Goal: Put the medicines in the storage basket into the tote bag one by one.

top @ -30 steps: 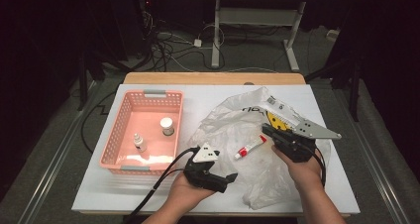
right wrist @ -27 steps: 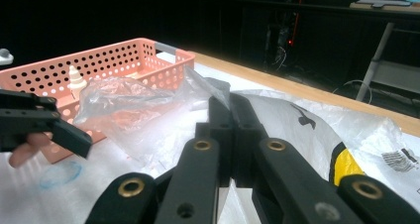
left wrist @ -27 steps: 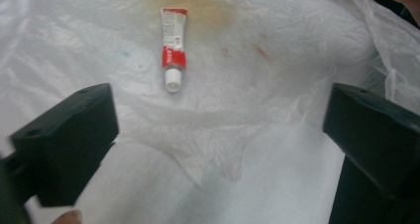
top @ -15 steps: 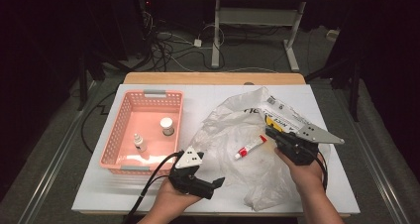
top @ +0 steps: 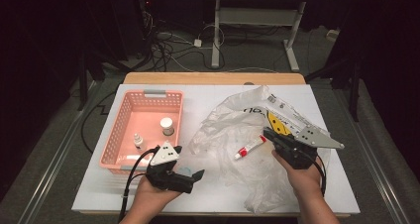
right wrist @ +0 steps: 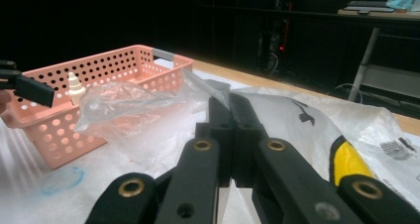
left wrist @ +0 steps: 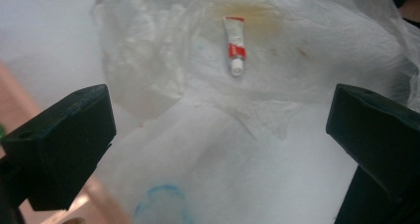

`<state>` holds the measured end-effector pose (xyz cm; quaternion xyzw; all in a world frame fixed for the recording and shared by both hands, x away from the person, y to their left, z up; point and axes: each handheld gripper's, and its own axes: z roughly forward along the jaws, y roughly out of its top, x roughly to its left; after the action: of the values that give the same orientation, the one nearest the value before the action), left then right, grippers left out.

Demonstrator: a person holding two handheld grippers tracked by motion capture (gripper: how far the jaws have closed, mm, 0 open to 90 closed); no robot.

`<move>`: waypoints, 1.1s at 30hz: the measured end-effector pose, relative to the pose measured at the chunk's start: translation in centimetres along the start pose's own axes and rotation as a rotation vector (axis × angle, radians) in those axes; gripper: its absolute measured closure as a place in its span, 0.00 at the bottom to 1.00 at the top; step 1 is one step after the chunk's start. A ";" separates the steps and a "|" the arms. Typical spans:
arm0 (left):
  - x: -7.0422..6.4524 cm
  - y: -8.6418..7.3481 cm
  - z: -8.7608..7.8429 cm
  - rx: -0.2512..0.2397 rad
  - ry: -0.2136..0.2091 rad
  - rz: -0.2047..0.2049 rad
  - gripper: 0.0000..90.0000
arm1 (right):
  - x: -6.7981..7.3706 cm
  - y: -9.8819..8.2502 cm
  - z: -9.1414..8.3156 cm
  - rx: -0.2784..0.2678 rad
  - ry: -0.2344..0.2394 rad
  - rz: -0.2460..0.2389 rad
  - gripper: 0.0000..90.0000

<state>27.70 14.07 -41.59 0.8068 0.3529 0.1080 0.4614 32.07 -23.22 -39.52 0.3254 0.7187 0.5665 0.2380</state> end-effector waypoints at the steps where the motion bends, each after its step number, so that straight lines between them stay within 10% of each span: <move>1: 0.3 -0.2 -0.2 -0.002 0.007 -0.005 0.00 | 0.1 0.0 0.0 -0.001 0.006 0.001 1.00; 22: 7.9 -2.3 -5.4 -0.036 0.206 -0.170 0.00 | -0.1 0.2 0.1 -0.001 0.024 -0.031 1.00; 33: 9.6 -3.2 -6.4 -0.023 0.270 -0.202 0.00 | -0.3 0.2 0.0 0.003 0.020 -0.032 1.00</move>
<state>30.03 25.80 -42.17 0.7400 0.4898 0.1723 0.4276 32.27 -23.39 -39.35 0.3087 0.7271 0.5645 0.2393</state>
